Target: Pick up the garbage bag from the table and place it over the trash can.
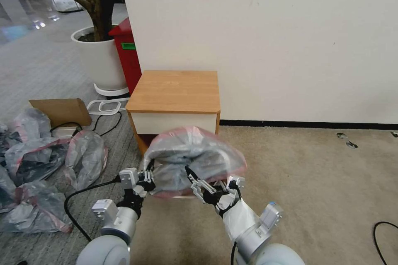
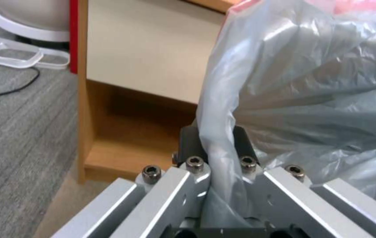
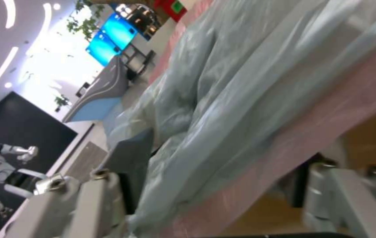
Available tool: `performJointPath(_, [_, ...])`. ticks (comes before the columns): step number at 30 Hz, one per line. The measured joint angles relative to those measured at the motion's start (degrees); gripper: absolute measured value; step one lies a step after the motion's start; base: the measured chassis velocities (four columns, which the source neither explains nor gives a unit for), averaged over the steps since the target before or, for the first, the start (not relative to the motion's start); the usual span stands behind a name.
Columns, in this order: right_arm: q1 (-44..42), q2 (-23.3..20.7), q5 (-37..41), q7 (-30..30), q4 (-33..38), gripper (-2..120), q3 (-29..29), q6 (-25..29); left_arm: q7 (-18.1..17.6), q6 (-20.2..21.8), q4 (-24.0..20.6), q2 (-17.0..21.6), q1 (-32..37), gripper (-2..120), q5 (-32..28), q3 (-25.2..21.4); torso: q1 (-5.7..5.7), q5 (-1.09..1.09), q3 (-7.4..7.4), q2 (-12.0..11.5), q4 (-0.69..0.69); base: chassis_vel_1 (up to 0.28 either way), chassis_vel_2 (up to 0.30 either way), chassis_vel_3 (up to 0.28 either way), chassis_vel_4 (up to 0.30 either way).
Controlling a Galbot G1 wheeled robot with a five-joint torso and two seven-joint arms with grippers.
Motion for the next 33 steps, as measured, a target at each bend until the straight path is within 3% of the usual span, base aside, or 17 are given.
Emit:
performJointPath(5, [0.1,0.0,0.0,0.9,0.0,37,0.3,0.0,0.0,0.0,0.4,-0.1,0.0,0,0.7,0.1,0.00,-0.04,0.00,0.0,0.00,0.000,0.000,0.000,0.000])
performJointPath(8, [0.1,0.1,0.0,0.8,-0.1,30,0.3,0.1,0.0,-0.1,0.4,-0.1,0.0,0,0.7,0.1,0.00,-0.03,0.00,0.0,0.00,0.000,0.000,0.000,0.000])
performJointPath(11, [0.0,0.1,-0.1,0.6,-0.2,14,0.2,0.2,-0.1,-0.1,0.4,0.0,-0.2,0,0.5,-0.2,0.00,-0.03,0.00,0.0,0.00,0.000,0.000,0.000,0.000])
performJointPath(16, [-0.2,0.0,-1.0,-0.2,-0.5,0,0.1,0.5,-0.4,-0.1,0.5,0.0,-0.5,0,-0.3,-0.8,0.00,-0.03,0.00,0.0,0.00,0.000,0.000,0.000,0.000])
performJointPath(33, [-3.3,-0.6,-4.8,-3.1,-0.1,0,-0.3,1.8,-3.3,2.4,1.6,-0.3,-2.6,0,-4.1,-2.8,0.00,-0.03,0.00,0.0,0.00,0.000,0.000,0.000,0.000])
